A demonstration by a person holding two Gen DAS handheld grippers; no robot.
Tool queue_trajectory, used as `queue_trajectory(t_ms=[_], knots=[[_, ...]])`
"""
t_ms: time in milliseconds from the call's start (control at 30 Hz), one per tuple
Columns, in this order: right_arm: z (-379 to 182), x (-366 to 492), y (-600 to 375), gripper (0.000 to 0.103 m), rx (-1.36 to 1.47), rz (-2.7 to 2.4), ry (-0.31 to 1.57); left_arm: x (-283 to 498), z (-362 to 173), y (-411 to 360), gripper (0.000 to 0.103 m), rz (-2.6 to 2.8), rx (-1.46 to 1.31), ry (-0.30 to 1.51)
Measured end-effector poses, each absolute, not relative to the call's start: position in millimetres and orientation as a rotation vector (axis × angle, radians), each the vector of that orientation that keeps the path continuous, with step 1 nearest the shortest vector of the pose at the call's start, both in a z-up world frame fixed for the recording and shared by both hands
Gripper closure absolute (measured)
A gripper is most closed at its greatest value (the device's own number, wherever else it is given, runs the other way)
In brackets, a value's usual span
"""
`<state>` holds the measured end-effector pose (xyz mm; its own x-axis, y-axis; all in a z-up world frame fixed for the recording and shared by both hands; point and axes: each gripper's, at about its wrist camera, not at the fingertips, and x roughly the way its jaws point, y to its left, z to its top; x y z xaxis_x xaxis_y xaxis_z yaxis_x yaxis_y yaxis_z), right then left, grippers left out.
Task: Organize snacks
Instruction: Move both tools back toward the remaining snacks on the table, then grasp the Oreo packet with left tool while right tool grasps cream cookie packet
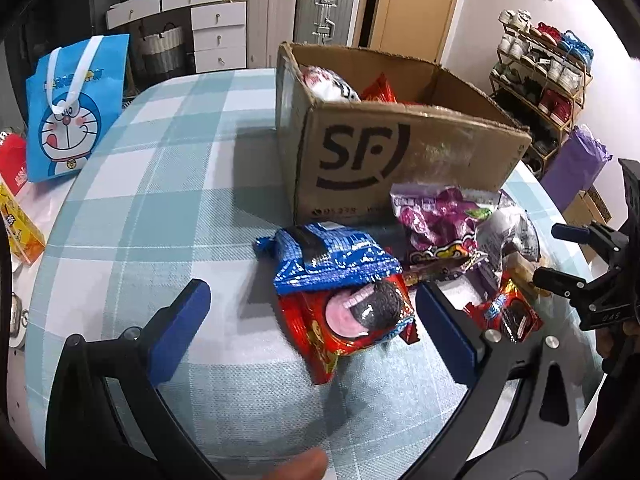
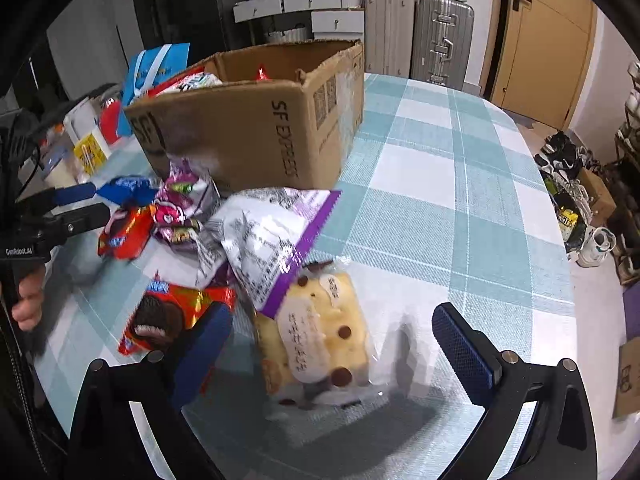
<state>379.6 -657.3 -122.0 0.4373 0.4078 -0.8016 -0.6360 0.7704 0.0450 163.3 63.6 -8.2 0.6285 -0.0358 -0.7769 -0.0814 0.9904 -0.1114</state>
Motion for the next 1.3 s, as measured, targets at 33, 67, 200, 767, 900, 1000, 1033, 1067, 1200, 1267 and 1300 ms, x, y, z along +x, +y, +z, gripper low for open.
queue_trajectory(t_ms=[33, 67, 200, 767, 900, 1000, 1033, 1067, 1200, 1267, 1300], knots=[[-122, 379, -658, 0.001, -0.282, 0.663, 0.908, 164, -10, 62, 0.001, 0.023, -0.141, 0.898], [-122, 379, -659, 0.001, -0.284, 0.669, 0.908, 165, -12, 61, 0.001, 0.021, -0.14, 0.905], [-122, 377, -661, 0.003, -0.299, 0.685, 0.909, 166, -19, 59, 0.001, 0.016, -0.145, 0.924], [-135, 367, -652, 0.04, -0.399, 0.727, 0.941, 174, -37, 53, 0.001, 0.018, -0.146, 0.965], [-133, 365, -653, 0.044, -0.406, 0.743, 0.927, 174, -39, 52, 0.001, 0.016, -0.149, 0.97], [-130, 359, -653, 0.044, -0.408, 0.773, 0.91, 174, -39, 53, 0.001, 0.017, -0.153, 0.972], [-126, 358, -654, 0.044, -0.392, 0.797, 0.901, 174, -40, 54, 0.001, 0.017, -0.159, 0.974], [-125, 355, -654, 0.045, -0.386, 0.805, 0.897, 174, -40, 55, 0.001, 0.017, -0.163, 0.975], [-116, 350, -656, 0.045, -0.347, 0.87, 0.882, 175, -43, 57, 0.001, 0.017, -0.168, 0.98], [-113, 349, -656, 0.045, -0.338, 0.884, 0.876, 176, -44, 56, 0.001, 0.016, -0.167, 0.983], [-112, 348, -655, 0.045, -0.333, 0.889, 0.875, 176, -45, 54, 0.001, 0.016, -0.163, 0.983]])
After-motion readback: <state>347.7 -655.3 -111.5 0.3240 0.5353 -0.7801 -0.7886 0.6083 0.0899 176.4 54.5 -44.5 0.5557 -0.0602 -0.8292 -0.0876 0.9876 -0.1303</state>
